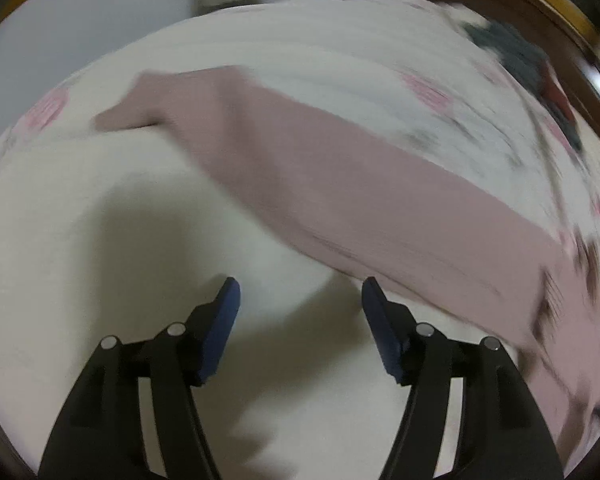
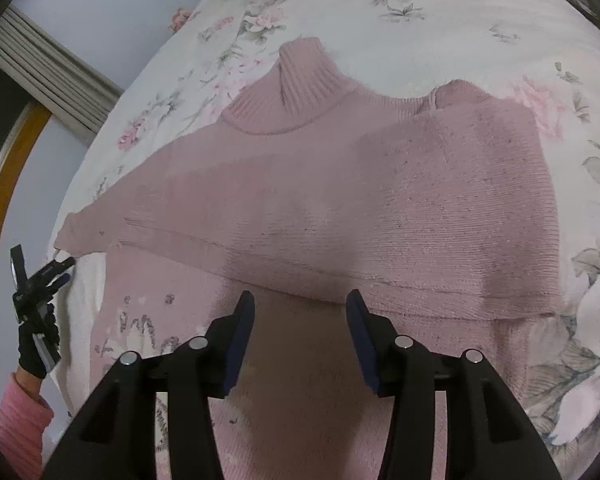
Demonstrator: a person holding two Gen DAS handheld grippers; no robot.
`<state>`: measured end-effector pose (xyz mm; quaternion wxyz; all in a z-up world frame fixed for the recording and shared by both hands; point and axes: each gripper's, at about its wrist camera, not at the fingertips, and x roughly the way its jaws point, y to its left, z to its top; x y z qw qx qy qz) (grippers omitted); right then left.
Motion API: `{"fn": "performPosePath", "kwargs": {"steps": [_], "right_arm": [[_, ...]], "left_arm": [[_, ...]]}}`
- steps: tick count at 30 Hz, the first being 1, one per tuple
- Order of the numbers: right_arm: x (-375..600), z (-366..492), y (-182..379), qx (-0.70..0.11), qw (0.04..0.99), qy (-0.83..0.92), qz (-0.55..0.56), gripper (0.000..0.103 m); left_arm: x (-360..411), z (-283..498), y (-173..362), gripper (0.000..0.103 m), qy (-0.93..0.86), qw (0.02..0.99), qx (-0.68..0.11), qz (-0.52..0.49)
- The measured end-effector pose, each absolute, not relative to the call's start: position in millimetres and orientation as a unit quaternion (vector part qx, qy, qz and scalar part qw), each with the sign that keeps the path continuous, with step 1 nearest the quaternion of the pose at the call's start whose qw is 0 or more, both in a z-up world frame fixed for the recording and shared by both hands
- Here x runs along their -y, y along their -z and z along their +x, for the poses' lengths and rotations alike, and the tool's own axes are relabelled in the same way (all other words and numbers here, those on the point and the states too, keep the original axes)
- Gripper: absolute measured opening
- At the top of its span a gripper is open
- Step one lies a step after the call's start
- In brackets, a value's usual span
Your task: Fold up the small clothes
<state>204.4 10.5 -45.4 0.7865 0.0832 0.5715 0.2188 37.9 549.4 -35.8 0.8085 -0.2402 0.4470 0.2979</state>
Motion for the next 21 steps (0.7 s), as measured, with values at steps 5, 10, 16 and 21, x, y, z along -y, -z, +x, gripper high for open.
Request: {"fn": "performPosePath", "kwargs": {"steps": [5, 10, 16, 21], "right_arm": [[-9, 206, 51, -0.569, 0.796, -0.198, 0.058, 0.048], [-4, 211, 61, -0.575, 0.792, -0.194, 0.064, 0.048], [-4, 213, 68, -0.574, 0.792, -0.198, 0.065, 0.048], [-3, 211, 70, -0.571, 0.793, -0.202, 0.065, 0.048]], "left_arm": [[-587, 45, 34, 0.064, -0.288, 0.815, -0.413, -0.288], [-621, 57, 38, 0.069, -0.276, 0.811, -0.375, -0.356], [-634, 59, 37, 0.061, -0.286, 0.811, -0.359, -0.363], [-641, 67, 33, 0.035, -0.290, 0.813, -0.368, -0.344]]}}
